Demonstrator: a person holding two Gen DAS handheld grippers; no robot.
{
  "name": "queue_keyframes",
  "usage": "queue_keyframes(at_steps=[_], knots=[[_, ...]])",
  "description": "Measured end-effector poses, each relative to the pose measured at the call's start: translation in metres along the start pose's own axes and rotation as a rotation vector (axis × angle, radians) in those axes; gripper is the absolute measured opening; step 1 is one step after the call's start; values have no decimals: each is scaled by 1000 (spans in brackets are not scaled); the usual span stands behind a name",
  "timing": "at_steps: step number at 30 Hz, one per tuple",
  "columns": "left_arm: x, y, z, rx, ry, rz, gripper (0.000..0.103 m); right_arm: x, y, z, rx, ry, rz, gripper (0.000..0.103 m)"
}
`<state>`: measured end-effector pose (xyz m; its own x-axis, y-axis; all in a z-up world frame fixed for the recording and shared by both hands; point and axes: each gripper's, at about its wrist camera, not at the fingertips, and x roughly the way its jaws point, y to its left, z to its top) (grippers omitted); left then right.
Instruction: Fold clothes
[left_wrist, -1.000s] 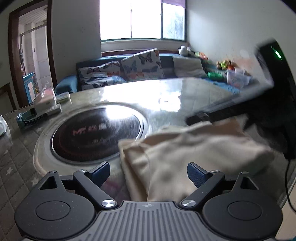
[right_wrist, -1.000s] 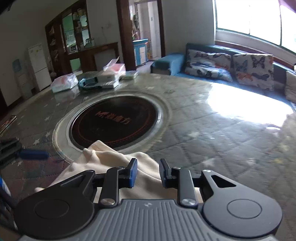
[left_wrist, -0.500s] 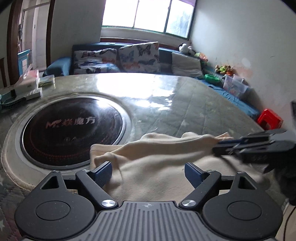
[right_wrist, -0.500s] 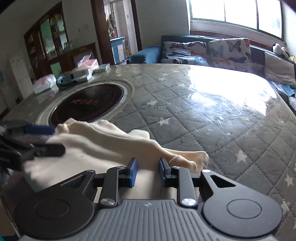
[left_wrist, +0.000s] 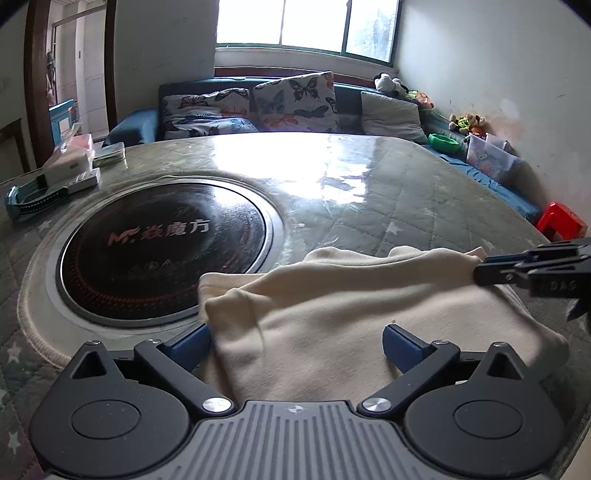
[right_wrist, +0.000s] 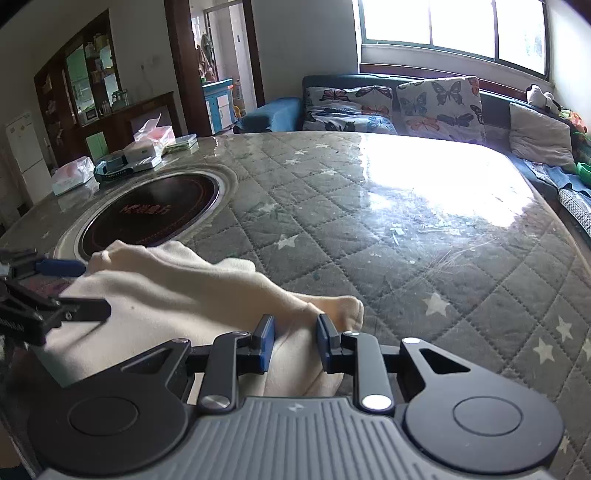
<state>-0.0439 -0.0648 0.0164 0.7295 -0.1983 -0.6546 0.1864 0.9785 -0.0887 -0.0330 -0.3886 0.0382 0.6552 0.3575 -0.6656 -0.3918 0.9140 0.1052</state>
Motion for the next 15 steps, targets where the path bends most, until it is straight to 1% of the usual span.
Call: queue_keyframes(at_steps=[5, 11, 15], knots=[[-6, 4, -2, -11, -3, 10, 103, -26, 12, -4, -74, -26, 7, 24], [-15, 5, -6, -14, -36, 3, 103, -48, 41, -30, -184, -38, 11, 24], [-19, 8, -9, -30, -43, 10, 103, -56, 50, -44, -209, -69, 17, 21]])
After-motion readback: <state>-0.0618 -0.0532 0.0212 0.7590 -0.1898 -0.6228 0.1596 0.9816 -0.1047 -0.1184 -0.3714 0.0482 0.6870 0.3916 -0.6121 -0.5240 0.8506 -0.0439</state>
